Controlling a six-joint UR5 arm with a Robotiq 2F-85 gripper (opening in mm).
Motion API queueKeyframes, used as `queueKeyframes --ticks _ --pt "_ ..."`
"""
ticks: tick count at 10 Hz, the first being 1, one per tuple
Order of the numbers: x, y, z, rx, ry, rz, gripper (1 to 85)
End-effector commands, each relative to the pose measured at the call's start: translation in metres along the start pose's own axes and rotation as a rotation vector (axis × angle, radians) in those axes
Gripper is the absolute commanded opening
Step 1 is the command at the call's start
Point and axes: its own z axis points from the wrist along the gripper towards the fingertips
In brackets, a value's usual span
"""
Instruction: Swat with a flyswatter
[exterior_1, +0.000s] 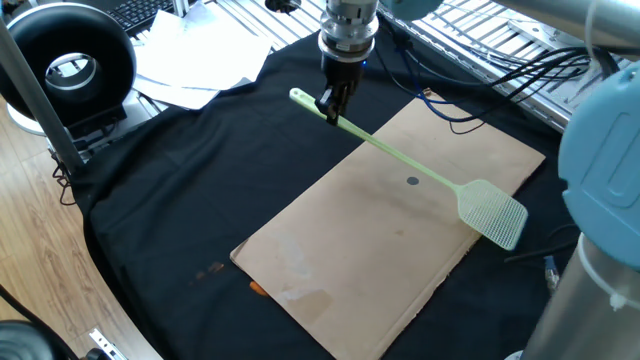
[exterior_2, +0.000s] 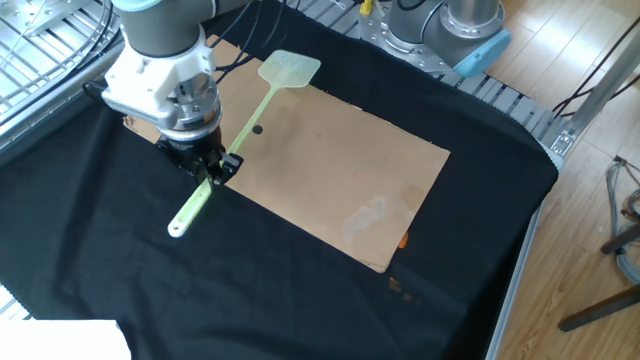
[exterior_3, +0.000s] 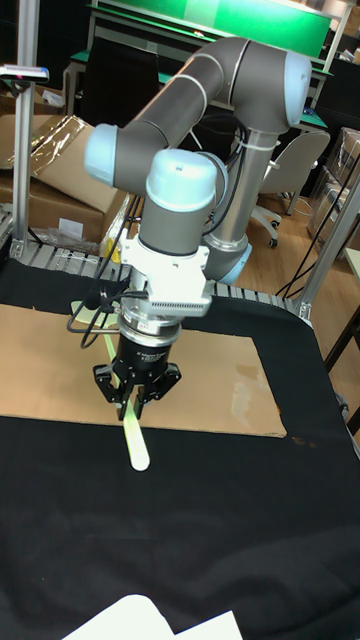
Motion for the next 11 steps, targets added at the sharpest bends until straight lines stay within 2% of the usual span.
queueKeyframes --ticks 1,3,5,7,9,11 --pt "-0.005 0.004 0.000 -0.020 -0.008 0.042 1.3" --pt "-0.006 -0.002 0.000 0.004 -0.015 0.051 1.3" --pt "0.004 0.003 0.000 -0.013 0.027 0.024 1.3" --pt "-0.025 0.016 -0.001 0.001 0.077 0.003 1.3" --pt "-0.048 0.024 -0.003 0.007 0.066 -0.010 1.3" --pt "-0.069 0.033 -0.009 0.005 0.073 -0.042 1.3"
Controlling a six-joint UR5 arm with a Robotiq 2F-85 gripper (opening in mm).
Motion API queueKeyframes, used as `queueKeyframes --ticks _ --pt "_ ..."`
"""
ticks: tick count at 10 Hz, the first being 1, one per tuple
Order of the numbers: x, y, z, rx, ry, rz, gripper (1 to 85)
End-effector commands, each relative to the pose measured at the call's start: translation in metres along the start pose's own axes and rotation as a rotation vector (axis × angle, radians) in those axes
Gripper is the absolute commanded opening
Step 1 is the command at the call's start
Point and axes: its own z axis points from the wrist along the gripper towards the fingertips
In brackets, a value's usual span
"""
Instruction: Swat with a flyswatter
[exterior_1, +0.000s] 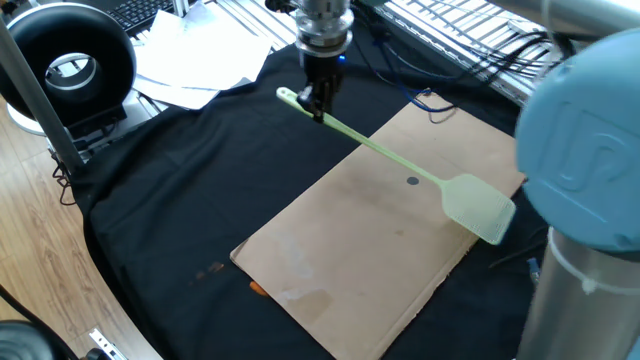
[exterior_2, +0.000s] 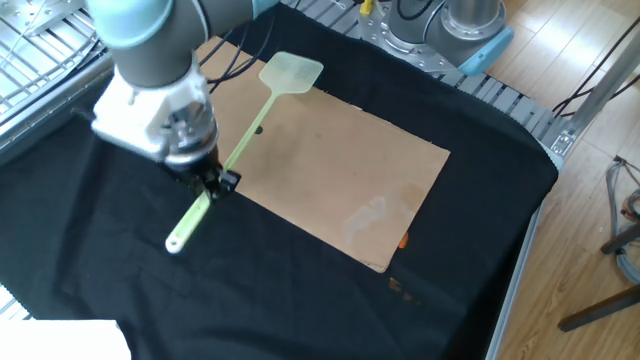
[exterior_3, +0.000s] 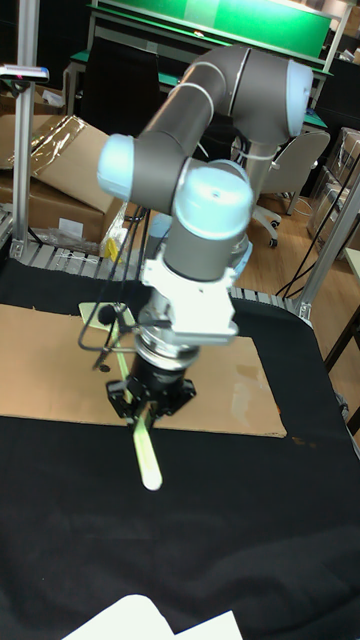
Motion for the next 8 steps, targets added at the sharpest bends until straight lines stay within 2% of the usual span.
queueKeyframes --ticks 1,2,4,5,8 --pt "-0.034 0.017 -0.005 -0.005 -0.001 -0.046 1.3" --pt "-0.039 0.021 -0.001 -0.015 -0.008 -0.074 1.3" --pt "-0.045 0.013 0.006 0.003 -0.018 -0.118 1.3" --pt "-0.046 0.010 0.008 -0.005 -0.027 -0.128 1.3" --pt "-0.053 0.017 0.009 -0.016 -0.046 -0.103 1.3"
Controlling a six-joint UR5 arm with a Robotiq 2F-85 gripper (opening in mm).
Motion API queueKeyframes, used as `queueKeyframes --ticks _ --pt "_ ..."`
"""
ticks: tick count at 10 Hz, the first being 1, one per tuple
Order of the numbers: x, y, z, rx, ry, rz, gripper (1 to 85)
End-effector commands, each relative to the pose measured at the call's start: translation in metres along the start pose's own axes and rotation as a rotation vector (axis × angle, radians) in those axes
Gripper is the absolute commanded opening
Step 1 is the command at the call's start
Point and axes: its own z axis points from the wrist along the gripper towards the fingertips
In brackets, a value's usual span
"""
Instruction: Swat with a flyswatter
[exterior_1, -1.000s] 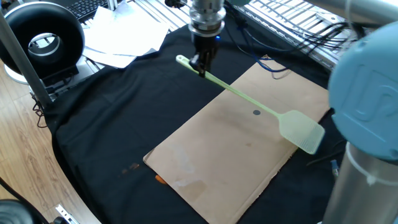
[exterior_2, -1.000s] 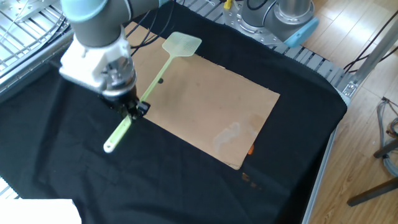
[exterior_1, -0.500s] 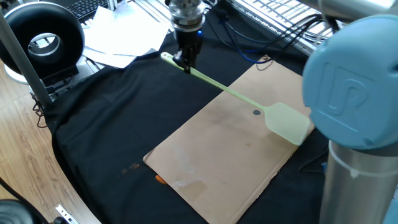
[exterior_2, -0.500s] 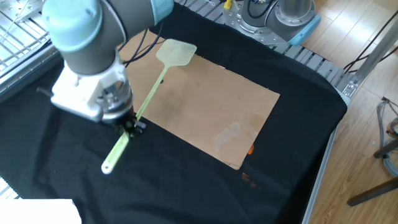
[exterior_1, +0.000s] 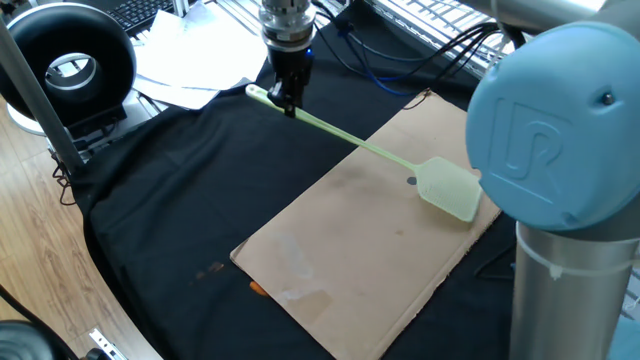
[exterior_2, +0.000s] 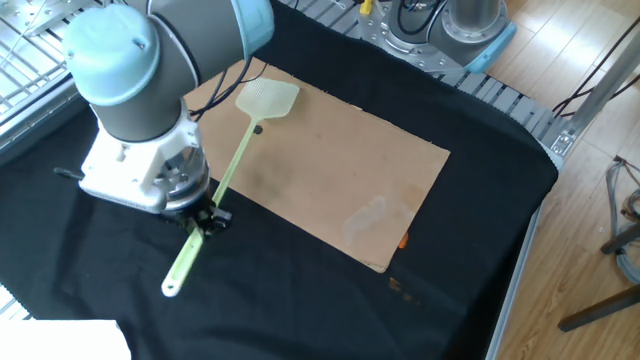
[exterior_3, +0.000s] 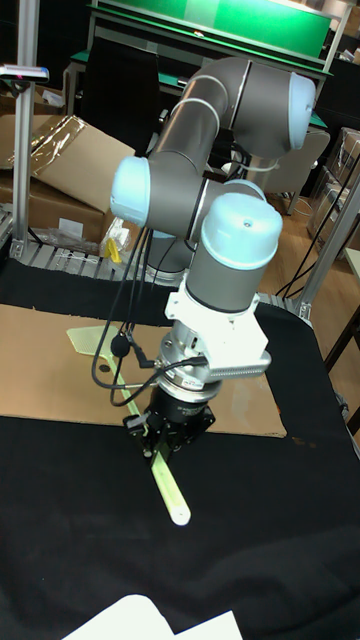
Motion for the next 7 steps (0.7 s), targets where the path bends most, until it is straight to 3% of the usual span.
queueKeyframes --ticks 1,3,7 --pt "-0.016 0.010 0.001 -0.015 -0.035 0.022 1.3" --pt "-0.035 0.021 0.000 -0.046 -0.105 0.048 1.3" --pt "-0.049 0.017 -0.001 -0.032 -0.163 -0.008 1.3"
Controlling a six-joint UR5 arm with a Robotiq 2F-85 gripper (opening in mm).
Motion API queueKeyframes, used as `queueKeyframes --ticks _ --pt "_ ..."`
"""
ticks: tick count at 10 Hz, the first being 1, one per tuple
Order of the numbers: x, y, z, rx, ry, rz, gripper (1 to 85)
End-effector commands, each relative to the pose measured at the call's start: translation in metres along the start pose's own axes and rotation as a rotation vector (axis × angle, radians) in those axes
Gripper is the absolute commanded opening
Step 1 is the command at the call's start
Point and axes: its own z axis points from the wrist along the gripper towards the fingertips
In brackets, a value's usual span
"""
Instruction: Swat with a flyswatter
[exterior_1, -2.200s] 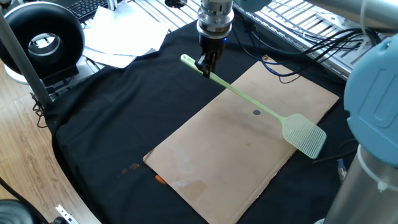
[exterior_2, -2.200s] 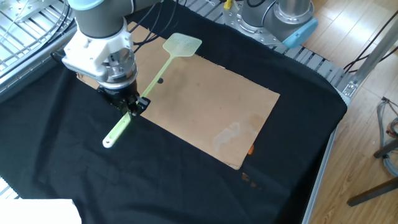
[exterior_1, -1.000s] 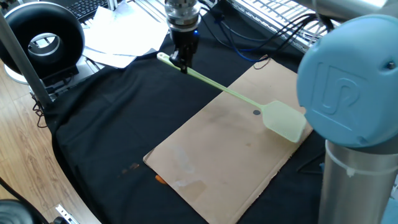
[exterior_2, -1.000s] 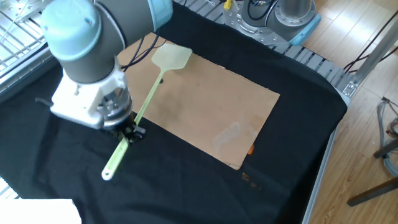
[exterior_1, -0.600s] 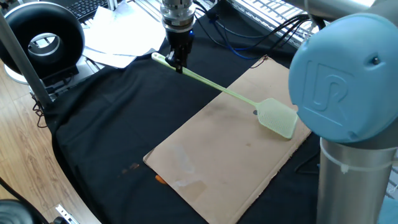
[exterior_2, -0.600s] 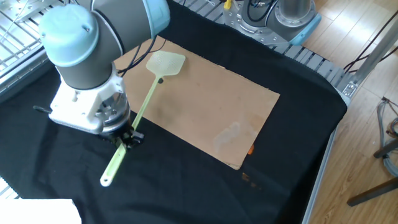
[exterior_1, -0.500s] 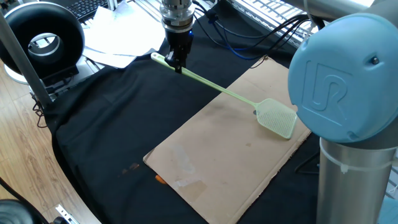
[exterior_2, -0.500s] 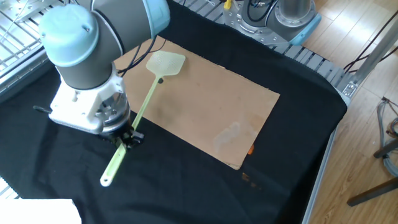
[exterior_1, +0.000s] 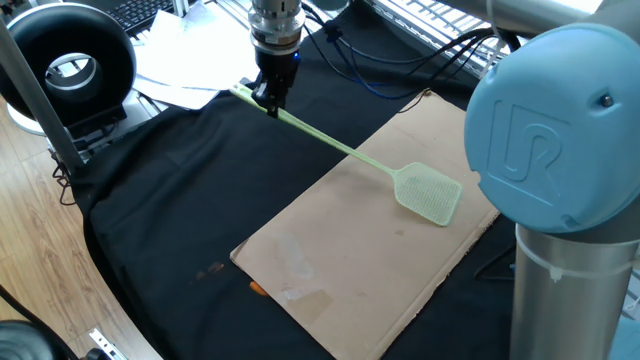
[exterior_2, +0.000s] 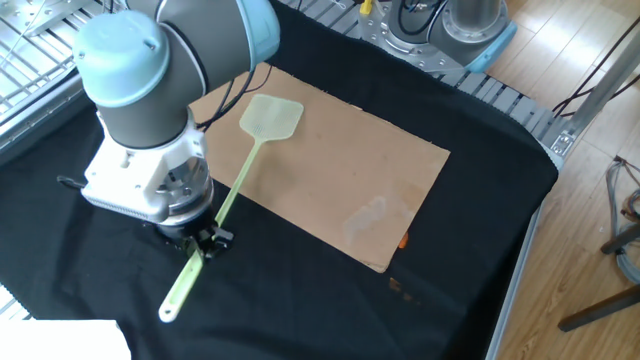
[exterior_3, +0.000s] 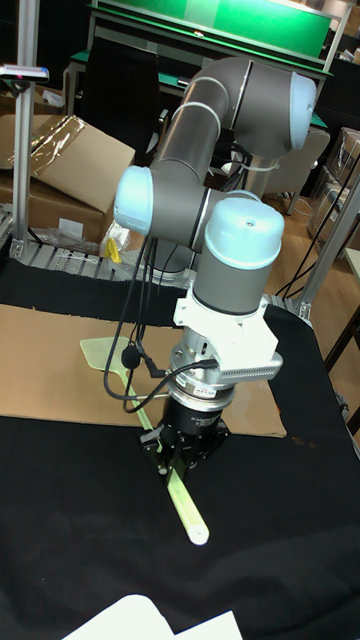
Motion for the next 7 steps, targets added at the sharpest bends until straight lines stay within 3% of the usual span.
queueKeyframes --ticks 1,3,6,7 --pt "-0.020 0.002 -0.001 -0.012 -0.080 -0.033 1.3" --pt "-0.030 -0.004 0.002 0.006 -0.126 -0.053 1.3" --pt "-0.051 0.004 0.005 -0.018 -0.236 -0.014 1.3" --pt "-0.052 0.004 0.005 -0.021 -0.252 -0.019 1.3"
